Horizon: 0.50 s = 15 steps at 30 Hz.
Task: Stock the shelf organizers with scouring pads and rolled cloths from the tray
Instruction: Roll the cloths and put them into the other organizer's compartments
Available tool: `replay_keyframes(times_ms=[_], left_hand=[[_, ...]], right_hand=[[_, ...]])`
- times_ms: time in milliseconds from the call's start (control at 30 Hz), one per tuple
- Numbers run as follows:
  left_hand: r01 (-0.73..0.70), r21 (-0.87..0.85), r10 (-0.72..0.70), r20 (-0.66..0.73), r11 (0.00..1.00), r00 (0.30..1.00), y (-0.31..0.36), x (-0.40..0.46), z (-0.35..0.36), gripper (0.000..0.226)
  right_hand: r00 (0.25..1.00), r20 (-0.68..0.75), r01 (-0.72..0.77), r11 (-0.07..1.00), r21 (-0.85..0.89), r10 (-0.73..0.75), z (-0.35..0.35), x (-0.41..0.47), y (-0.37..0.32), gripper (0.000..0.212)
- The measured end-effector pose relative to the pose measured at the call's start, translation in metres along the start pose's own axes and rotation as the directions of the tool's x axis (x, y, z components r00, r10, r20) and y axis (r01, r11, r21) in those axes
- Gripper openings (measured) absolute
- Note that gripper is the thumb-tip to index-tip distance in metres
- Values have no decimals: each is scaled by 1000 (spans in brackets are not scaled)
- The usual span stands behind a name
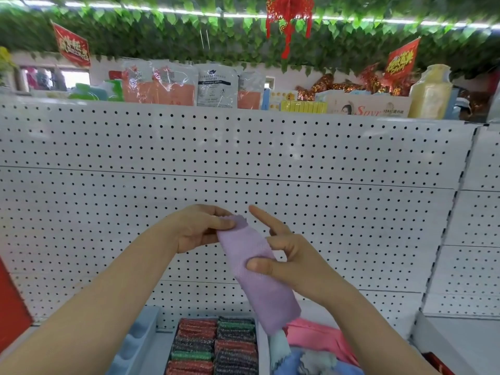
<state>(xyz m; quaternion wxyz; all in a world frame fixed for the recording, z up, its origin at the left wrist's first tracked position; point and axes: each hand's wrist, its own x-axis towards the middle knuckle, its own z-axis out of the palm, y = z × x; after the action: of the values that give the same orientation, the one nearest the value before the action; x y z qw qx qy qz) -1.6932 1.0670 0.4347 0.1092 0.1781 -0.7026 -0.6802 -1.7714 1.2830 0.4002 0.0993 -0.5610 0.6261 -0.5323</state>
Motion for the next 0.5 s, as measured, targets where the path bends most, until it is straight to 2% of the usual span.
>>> replay_keyframes(times_ms=[100,167,300,367,433,500], left_hand=[[85,-99,-81,42,991,996,-14,4,2,24],[139,-209,-127,69,968,990,-22,3,8,21],[223,-361,-159,199,905,967,-35,-2,21,41],[235,-409,-147,236,882,961,-39,-4,25,36],[207,-416,-116,234,885,965,-41,-7,27,26],[142,-333,-74,210,932,975,-44,-8,27,30]], right_hand=[[999,32,-17,970,242,10,-2,5,-12,23],[999,-1,-30,938,345,32,-1,10,-19,24],[978,-189,-6,924,382,84,1,20,-23,9],[959,-258,9,901,433,114,1,26,-21,12],[945,-298,23,883,468,133,-1,30,-19,19],[934,-323,18,883,470,153,-1,31,-17,20]])
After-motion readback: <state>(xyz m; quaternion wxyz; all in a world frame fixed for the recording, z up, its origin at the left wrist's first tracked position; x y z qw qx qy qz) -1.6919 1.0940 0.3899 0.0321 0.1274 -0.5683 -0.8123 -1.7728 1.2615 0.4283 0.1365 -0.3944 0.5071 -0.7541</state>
